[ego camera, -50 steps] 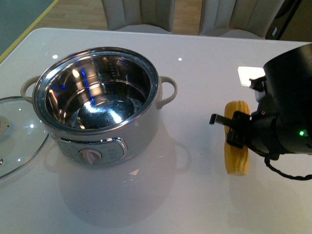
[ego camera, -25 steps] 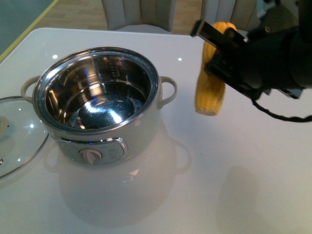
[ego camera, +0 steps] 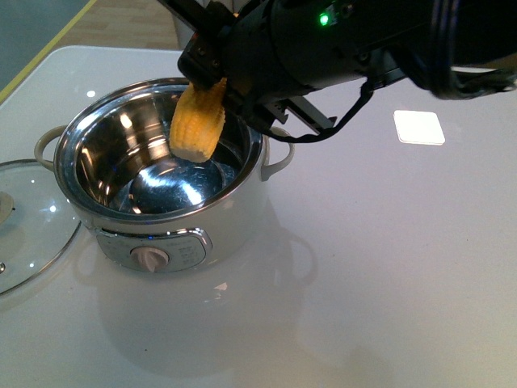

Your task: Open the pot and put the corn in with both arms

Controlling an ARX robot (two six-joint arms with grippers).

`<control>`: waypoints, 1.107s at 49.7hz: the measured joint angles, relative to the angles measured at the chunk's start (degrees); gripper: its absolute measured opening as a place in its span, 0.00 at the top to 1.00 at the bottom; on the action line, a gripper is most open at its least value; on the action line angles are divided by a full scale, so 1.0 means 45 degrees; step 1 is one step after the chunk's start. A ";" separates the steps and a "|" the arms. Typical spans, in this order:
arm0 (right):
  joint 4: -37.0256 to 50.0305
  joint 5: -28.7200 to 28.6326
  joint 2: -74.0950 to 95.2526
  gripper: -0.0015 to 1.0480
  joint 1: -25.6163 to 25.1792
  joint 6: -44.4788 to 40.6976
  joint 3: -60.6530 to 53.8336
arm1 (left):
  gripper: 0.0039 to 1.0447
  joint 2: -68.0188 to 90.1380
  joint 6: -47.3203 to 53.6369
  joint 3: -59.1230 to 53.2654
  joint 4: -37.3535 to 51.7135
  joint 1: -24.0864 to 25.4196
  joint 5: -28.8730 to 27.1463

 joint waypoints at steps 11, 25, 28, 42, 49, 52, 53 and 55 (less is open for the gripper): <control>-0.0495 -0.0107 0.0860 0.86 0.0427 0.0199 0.0869 | 0.06 0.0000 0.0000 0.0000 0.0000 0.0000 0.0000; -0.1656 0.0175 0.1982 0.79 0.0879 -0.0389 0.1875 | 0.06 0.0000 0.0000 0.0000 0.0000 0.0000 0.0000; -0.1817 0.0180 0.2220 0.66 0.0947 -0.0583 0.2016 | 0.06 0.0000 0.0000 0.0000 0.0000 0.0000 0.0000; -0.1885 0.0398 0.2327 0.21 0.0971 -0.0860 0.2093 | 0.06 0.0000 0.0000 0.0000 0.0000 0.0000 0.0000; -0.1923 0.0957 0.1943 0.07 0.0840 -0.1360 0.1647 | 0.06 0.0000 0.0000 0.0000 0.0000 0.0000 0.0000; -0.1928 0.1316 0.1613 0.09 0.0699 -0.1705 0.1321 | 0.06 0.0000 0.0000 0.0000 0.0000 0.0000 0.0000; -0.1923 0.1413 0.1433 0.09 0.0636 -0.1846 0.1156 | 0.06 0.0000 0.0000 0.0000 0.0000 0.0000 0.0000; -0.1875 0.1549 0.1107 0.09 0.0510 -0.1977 0.0855 | 0.06 0.0000 0.0000 0.0000 0.0000 0.0000 0.0000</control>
